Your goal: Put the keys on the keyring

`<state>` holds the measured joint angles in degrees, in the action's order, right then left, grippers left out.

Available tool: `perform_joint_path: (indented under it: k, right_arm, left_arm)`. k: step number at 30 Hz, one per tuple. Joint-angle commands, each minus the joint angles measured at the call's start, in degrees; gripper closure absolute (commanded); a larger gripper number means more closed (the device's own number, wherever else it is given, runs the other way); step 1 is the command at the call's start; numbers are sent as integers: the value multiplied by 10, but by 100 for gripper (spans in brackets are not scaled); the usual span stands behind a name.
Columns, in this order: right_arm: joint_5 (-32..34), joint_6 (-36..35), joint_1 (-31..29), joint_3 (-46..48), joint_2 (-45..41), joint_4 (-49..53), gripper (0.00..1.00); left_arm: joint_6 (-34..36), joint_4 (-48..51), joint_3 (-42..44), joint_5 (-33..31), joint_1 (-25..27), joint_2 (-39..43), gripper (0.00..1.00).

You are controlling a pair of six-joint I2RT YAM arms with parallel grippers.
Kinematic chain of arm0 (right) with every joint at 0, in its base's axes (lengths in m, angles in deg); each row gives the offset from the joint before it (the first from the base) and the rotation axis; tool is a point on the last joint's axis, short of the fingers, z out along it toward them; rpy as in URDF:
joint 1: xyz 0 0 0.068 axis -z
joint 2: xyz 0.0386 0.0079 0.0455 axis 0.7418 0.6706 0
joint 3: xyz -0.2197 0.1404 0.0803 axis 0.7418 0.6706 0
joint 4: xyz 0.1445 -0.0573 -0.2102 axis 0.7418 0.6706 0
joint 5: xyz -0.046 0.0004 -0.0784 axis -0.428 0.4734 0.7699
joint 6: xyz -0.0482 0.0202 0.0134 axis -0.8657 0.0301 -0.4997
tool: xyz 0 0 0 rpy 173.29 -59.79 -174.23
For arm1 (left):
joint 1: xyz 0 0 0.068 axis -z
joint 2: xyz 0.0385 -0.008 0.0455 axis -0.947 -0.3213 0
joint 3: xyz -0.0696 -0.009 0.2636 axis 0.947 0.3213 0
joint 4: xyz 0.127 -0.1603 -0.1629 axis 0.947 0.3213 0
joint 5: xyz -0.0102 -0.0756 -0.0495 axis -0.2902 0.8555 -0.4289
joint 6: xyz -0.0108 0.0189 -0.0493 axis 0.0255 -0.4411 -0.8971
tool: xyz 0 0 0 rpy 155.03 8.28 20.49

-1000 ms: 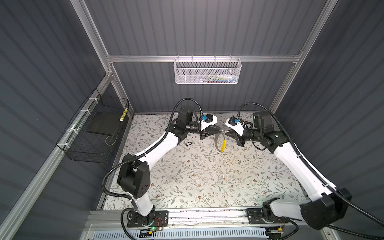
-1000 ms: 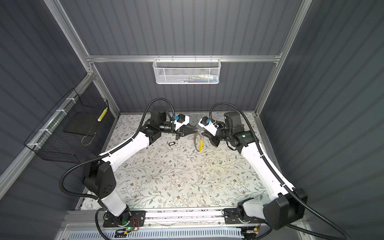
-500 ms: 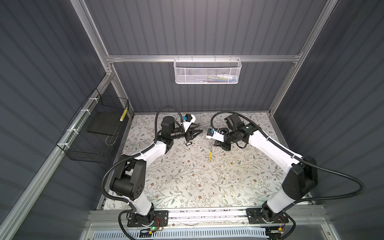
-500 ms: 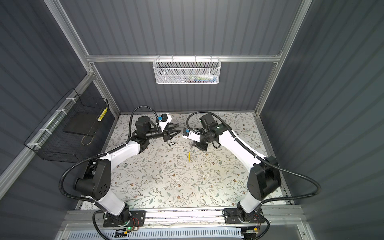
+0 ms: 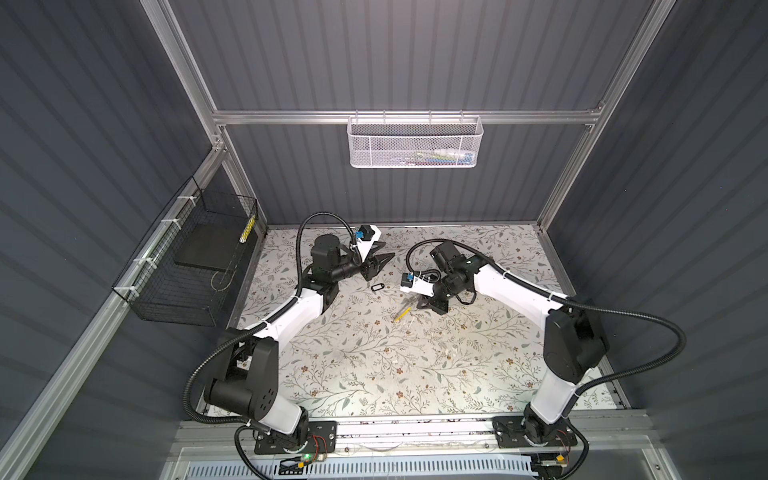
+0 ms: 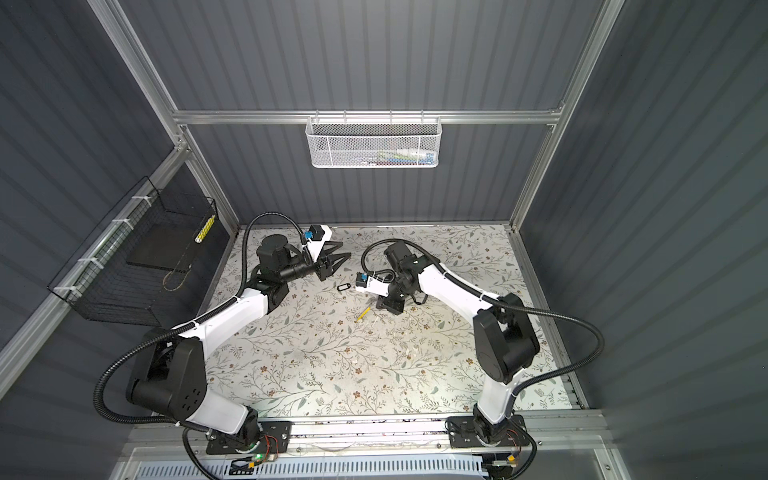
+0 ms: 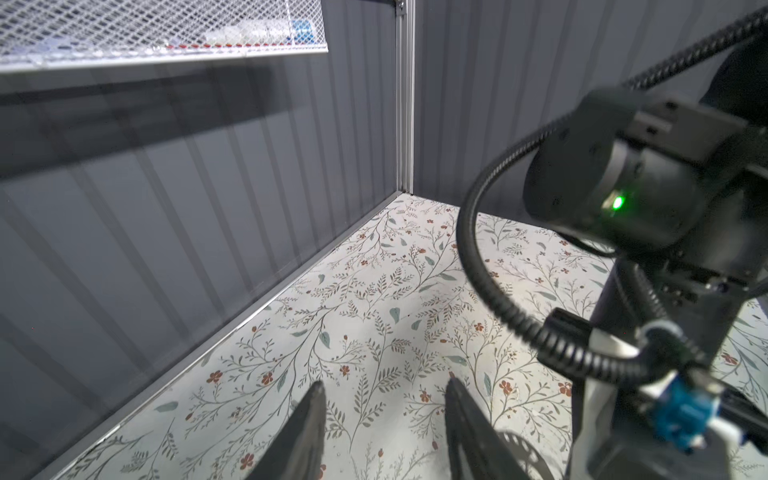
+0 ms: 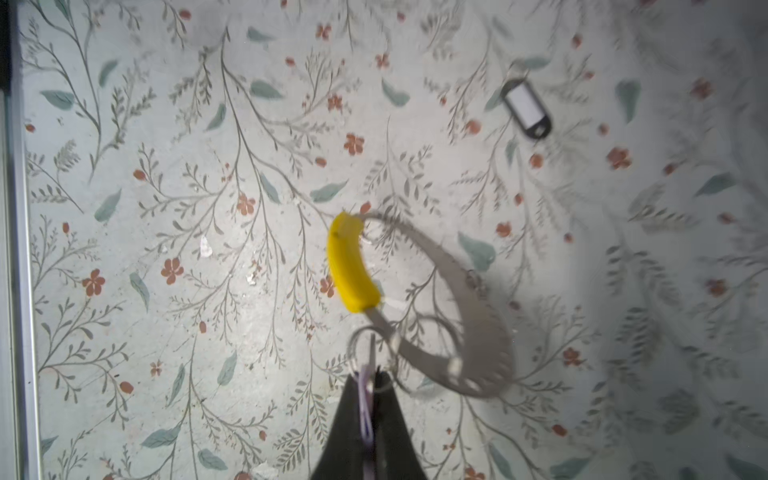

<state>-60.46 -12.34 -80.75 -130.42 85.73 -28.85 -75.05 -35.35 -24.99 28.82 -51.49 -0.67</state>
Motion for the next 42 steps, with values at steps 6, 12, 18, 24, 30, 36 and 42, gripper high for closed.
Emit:
perform_joint_path:
  k: [6, 12, 18, 24, 30, 36, 42]
  right_arm:
    - [109, 21, 27, 66, 0, 48, 93]
    - [130, 28, 35, 104, -1, 60, 92]
    - [167, 47, 36, 127, 17, 67, 92]
    - [204, 64, 46, 170, 10, 27, 83]
    - [234, 102, 48, 174, 2, 10, 61]
    - [268, 74, 76, 229, -99, -56, 53]
    - [304, 75, 108, 307, -236, -259, 44]
  left_arm:
    - [20, 39, -10, -21, 13, -15, 53]
    - [25, 47, -24, -21, 21, -34, 53]
    - [27, 52, -28, -31, 25, -44, 53]
    - [42, 60, -25, -33, 25, -46, 53]
    - [48, 62, -29, -31, 25, -53, 52]
    - [58, 68, -29, -48, 24, -49, 51]
    - [60, 86, -31, -76, 23, -45, 49]
